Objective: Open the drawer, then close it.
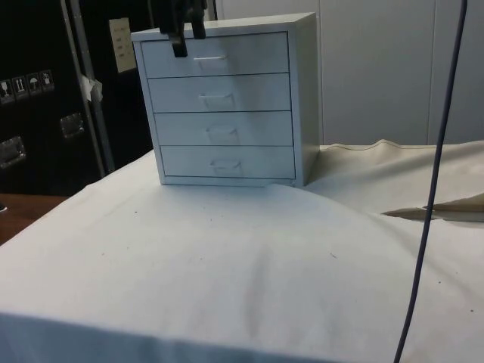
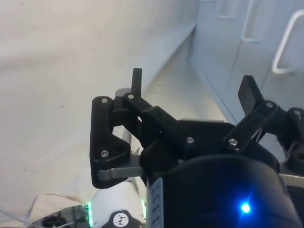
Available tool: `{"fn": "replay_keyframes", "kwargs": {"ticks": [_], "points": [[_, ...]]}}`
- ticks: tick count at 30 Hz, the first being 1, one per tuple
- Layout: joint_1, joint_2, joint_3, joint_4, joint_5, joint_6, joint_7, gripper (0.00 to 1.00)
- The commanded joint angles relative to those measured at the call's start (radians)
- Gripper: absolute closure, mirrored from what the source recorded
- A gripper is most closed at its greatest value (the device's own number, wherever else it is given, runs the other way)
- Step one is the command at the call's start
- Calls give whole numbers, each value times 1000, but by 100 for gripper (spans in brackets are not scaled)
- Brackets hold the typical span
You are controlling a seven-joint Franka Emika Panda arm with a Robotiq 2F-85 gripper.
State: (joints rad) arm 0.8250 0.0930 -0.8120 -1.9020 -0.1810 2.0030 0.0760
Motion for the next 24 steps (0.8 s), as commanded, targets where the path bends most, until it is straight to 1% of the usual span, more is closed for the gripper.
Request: {"fn": "replay_keyframes", "kwargs": {"ticks": [1, 2, 3, 5, 6, 10, 11, 12, 13, 19, 20, 21, 24], "points": [[2, 2, 0, 0, -20, 4, 12, 0], [2, 2, 0, 1, -27, 4, 15, 0], [0, 0, 2, 0, -16, 0, 7, 0], [2, 5, 2, 1, -48, 2, 23, 0], [2, 5, 2, 1, -48, 2, 23, 0], [2, 9, 3, 2, -85, 0, 37, 0], [0, 6, 4, 0, -76, 0, 31, 0], [3, 10, 3, 2, -92, 1, 40, 0], [3, 14, 4, 0, -105, 4, 46, 0], [1, 35, 3, -2, -135, 12, 61, 0], [0, 31, 5, 0, -123, 2, 54, 0], [1, 38, 2, -2, -139, 13, 62, 0], [0, 45, -1, -1, -156, 11, 65, 0]]}}
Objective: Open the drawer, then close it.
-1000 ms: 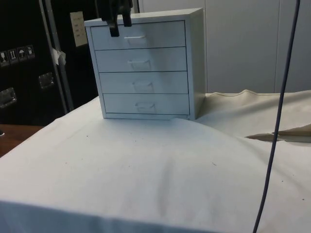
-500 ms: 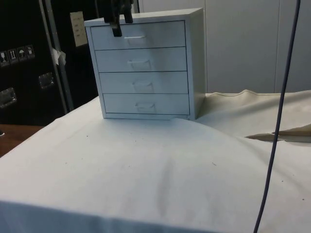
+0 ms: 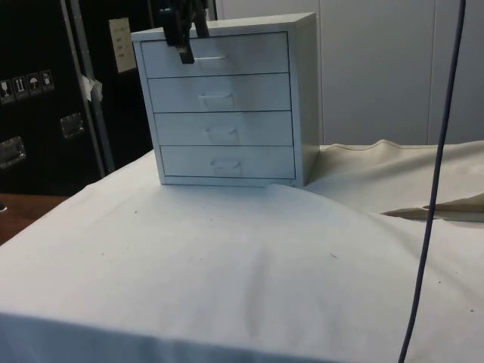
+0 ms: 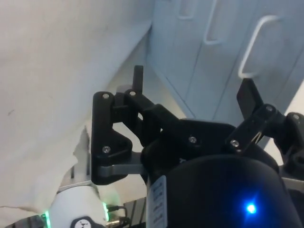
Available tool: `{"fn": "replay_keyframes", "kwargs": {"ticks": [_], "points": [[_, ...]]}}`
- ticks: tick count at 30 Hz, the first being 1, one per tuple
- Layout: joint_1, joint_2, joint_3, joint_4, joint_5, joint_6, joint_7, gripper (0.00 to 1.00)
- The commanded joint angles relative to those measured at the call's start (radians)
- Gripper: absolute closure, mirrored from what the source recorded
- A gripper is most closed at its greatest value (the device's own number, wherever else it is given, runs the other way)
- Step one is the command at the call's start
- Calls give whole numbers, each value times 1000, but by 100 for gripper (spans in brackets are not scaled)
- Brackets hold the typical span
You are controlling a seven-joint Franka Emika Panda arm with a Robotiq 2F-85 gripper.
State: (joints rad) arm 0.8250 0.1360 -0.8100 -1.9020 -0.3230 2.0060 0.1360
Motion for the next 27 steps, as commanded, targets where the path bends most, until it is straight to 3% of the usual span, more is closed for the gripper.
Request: {"fn": "replay_keyframes", "kwargs": {"ticks": [1, 10, 20, 27], "points": [[-1, 4, -4, -1, -19, 8, 6, 0], [-2, 31, -9, -3, -70, 10, 27, 0], [-5, 69, -13, -4, -78, 20, 42, 0], [-7, 93, -25, -25, -104, 75, 73, 0]]}}
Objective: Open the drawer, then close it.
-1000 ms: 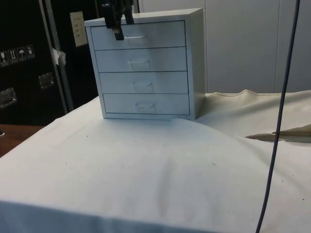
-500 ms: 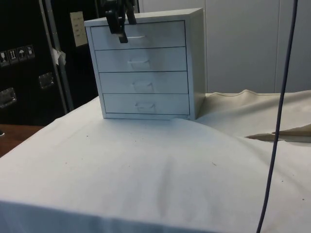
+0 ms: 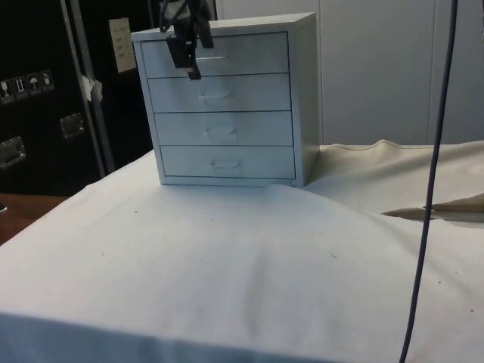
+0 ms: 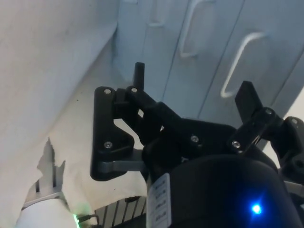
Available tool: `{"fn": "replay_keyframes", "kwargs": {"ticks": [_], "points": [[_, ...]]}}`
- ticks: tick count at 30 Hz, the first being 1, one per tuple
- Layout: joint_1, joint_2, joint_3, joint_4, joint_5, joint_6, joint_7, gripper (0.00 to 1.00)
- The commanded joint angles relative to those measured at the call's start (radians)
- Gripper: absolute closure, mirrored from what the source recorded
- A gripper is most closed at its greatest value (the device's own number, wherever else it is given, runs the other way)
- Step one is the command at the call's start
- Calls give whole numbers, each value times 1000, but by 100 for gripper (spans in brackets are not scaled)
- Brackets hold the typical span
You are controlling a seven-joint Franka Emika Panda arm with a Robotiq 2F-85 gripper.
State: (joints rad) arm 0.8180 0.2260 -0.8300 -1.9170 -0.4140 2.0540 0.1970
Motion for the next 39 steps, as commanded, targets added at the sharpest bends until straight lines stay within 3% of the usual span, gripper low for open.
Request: {"fn": "replay_keyframes", "kwargs": {"ticks": [1, 2, 7, 24, 28, 29, 34, 36, 38, 39], "points": [[0, 2, -1, -3, -1, 5, 3, 0], [-1, 5, -7, -12, -15, 33, 13, 0], [-2, 20, -18, -19, -17, 54, 16, 0], [-7, 48, -37, -28, -12, 82, 12, 2], [-7, 50, -38, -25, -7, 73, 11, 28], [-7, 49, -40, -27, -12, 81, 13, 28], [-5, 50, -43, -26, -18, 80, 15, 54], [-4, 49, -44, -26, -22, 80, 17, 70], [-7, 50, -46, -22, -24, 72, 11, 79], [-4, 49, -44, -26, -24, 80, 17, 79]]}}
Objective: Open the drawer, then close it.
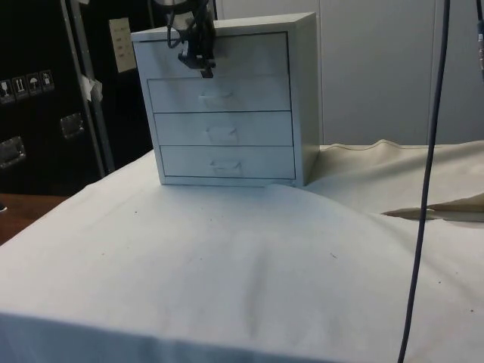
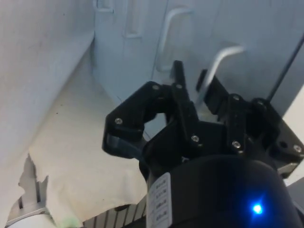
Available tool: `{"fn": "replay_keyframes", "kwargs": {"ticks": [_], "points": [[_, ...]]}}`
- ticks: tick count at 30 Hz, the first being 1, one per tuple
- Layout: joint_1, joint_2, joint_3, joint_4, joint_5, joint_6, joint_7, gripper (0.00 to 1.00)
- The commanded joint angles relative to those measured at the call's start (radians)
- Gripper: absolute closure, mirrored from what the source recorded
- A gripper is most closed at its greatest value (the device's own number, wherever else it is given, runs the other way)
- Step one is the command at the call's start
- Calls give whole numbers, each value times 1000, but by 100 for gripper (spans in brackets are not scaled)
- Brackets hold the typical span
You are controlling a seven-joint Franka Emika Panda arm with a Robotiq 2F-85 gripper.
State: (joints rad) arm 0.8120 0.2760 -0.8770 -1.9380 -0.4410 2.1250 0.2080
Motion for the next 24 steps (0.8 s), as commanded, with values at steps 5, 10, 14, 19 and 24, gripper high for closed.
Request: {"fn": "replay_keyframes", "kwargs": {"ticks": [5, 10, 14, 19, 24], "points": [[4, -1, 5, -1, -11, -1, 12, 100], [6, -1, 5, 8, -35, -21, 21, 100], [20, -2, 16, 24, -48, -50, 42, 100], [29, 0, 32, 40, -58, -81, 63, 100], [31, 1, 45, 46, -69, -99, 79, 100]]}}
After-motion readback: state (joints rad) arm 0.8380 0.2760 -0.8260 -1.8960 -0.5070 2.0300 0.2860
